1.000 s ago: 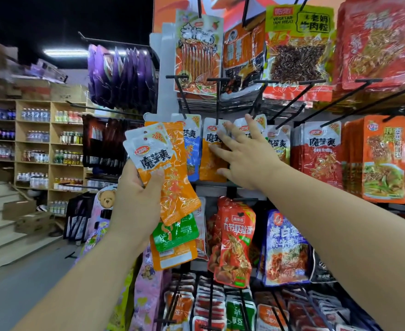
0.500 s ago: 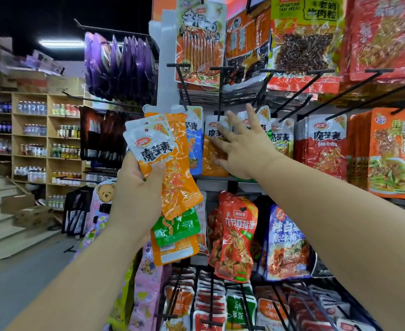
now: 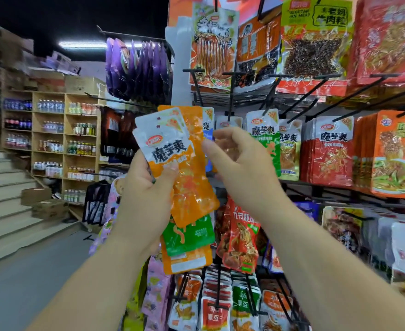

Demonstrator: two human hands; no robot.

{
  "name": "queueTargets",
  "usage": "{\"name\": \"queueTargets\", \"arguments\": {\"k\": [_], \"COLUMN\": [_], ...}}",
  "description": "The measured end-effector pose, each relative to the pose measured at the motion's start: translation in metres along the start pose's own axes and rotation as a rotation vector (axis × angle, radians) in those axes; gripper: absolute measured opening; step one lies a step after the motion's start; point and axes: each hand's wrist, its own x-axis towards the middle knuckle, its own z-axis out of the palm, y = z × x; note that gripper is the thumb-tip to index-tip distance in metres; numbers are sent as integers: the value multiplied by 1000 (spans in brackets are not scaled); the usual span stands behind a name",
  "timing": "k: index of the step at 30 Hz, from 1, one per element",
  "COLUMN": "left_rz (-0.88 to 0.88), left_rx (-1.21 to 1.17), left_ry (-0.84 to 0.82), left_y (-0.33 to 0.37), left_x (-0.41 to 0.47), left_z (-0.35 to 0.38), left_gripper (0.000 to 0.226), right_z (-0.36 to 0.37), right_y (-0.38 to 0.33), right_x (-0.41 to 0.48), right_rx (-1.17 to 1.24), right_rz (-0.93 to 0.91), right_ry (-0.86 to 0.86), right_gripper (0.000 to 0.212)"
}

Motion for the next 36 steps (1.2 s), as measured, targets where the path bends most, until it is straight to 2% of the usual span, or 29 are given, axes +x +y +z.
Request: {"name": "queueTargets", "arguments": {"k": [2,5,8,12,17,26,33,36], "left_rz": [-24,-74,-107,-110,-134,-55,32,54], "left_rx": [-21,-43,-66,-38,-75,121,207,237], "left_ry": [-40,-21,-7,26,41,29,-5,-26], "left_y": [-1,-4,-5,-4,1,0,5,9], "left_x": [-17,-36,-51,-59,-60,-41,-5,12], "left_z": [4,11,17,19,24,22,17,14], "left_gripper": [34,31,29,31,24,29,27,27], "right_z": [10,22,29,26,20,9,-8,-21], "right_y": [-3,6,17,23,23,24,24,22], "right_x": [-29,-54,-67,-77,-80,-75,-49,-22], "right_rx": [142,219,441,609,572,592,383,364], "right_rz": [111,192,280,302,291,350,299,318], "right_ry": [-10,112,210,180,216,165,160,146], "right_gripper": [49,52,37,16,12,11,16,19]}}
